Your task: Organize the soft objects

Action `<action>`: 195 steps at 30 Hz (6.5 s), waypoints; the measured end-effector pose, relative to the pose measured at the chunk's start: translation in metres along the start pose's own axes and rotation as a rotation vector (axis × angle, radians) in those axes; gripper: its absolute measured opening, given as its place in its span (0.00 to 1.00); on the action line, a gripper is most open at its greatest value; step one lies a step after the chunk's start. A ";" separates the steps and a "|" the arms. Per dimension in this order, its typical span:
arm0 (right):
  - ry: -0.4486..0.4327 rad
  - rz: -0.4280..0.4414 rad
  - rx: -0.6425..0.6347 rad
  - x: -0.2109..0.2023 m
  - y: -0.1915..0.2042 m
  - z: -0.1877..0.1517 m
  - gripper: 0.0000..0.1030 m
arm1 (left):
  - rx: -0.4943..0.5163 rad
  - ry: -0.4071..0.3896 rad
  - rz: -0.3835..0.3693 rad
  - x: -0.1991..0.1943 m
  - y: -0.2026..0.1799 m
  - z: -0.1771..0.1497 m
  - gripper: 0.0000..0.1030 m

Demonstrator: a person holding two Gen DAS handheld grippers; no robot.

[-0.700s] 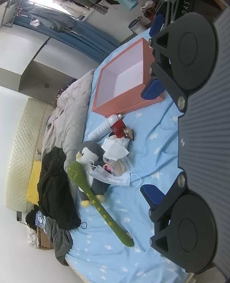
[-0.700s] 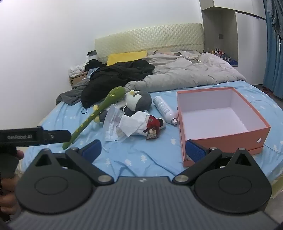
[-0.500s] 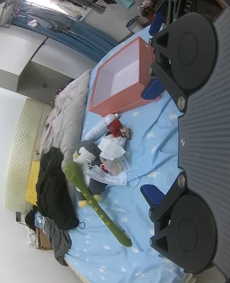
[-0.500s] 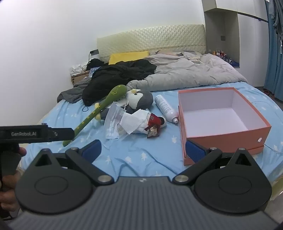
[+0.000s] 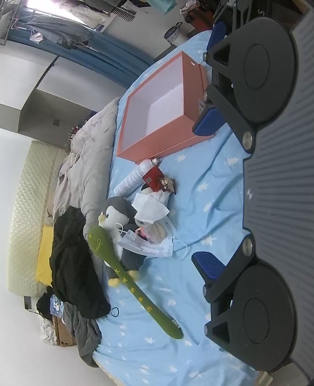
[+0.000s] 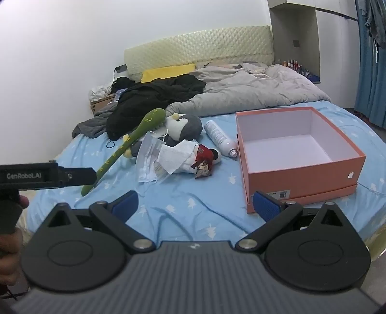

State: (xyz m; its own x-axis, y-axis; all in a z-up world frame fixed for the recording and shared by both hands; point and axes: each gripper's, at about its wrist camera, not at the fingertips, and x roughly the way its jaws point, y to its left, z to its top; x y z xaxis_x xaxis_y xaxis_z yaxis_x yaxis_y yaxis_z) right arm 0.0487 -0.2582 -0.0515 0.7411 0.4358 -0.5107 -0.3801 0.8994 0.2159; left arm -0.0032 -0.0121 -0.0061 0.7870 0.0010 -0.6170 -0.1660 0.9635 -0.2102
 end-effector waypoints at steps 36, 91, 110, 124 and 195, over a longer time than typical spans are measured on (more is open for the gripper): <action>-0.003 -0.005 -0.012 0.000 0.000 -0.005 1.00 | 0.009 -0.001 0.004 0.005 -0.001 -0.004 1.00; 0.049 -0.053 0.024 0.025 -0.014 -0.021 1.00 | 0.077 0.035 0.008 0.045 -0.002 -0.018 1.00; 0.127 -0.055 0.042 0.099 -0.009 -0.023 1.00 | 0.087 0.089 0.027 0.119 0.027 0.003 1.00; 0.165 0.000 0.022 0.168 -0.009 -0.015 0.96 | 0.066 0.145 0.021 0.199 0.051 0.024 0.99; 0.176 0.051 -0.037 0.218 0.011 0.006 0.41 | -0.061 0.077 -0.116 0.215 0.057 0.025 0.09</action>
State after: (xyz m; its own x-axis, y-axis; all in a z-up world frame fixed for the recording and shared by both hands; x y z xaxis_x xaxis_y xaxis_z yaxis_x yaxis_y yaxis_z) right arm 0.2090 -0.1534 -0.1557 0.6133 0.4648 -0.6386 -0.4372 0.8731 0.2156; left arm 0.1714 0.0496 -0.1318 0.7555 -0.1325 -0.6416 -0.1141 0.9378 -0.3280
